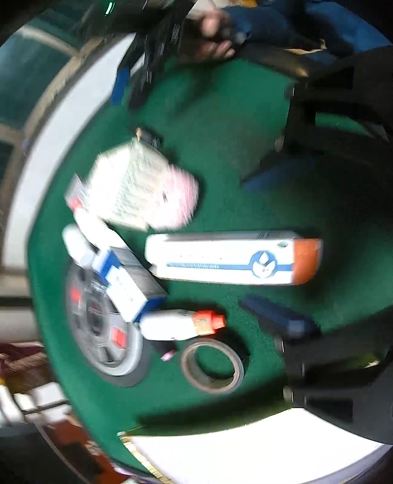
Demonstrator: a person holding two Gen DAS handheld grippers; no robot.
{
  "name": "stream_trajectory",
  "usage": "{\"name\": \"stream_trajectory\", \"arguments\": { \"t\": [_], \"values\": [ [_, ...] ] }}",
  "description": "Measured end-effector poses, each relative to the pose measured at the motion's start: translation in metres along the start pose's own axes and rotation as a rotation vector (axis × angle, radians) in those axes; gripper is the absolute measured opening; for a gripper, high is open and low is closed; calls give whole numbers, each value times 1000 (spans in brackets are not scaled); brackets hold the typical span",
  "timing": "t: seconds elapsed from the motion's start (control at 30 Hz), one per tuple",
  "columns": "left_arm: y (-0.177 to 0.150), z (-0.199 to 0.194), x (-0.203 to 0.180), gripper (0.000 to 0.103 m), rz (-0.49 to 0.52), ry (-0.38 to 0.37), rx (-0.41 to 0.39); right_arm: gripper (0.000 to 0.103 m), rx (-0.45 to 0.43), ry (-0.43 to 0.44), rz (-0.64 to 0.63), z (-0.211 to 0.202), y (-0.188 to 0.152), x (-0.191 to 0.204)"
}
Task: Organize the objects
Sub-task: 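Grasp the white-blue cream box upright with the left gripper, then grasp the black gold-banded tube with the right gripper while the left holds the cream box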
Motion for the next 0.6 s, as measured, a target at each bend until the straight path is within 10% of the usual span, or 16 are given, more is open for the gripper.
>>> {"name": "stream_trajectory", "arguments": {
  "t": [0.23, 0.33, 0.6],
  "values": [
    [12, 19, -2, 58, 13, 71, 15, 103, -1, 10, 18, 1, 0, -3],
    [17, 20, -3, 32, 13, 101, 3, 103, -10, 1, 13, -1, 1, -3],
    [11, 17, 5, 29, -9, 115, -59, 103, 21, 12, 103, 5, 1, -21]
  ]
}}
Point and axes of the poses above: each gripper's, at about its wrist camera, not at the fingertips, and z roughly the way its jaws point, x to its left, y to its top, the point moved 5 cm from there along z, roughly the way its jaws point, and after that the axes turned 2 degrees about y, right-handed, at the moved point
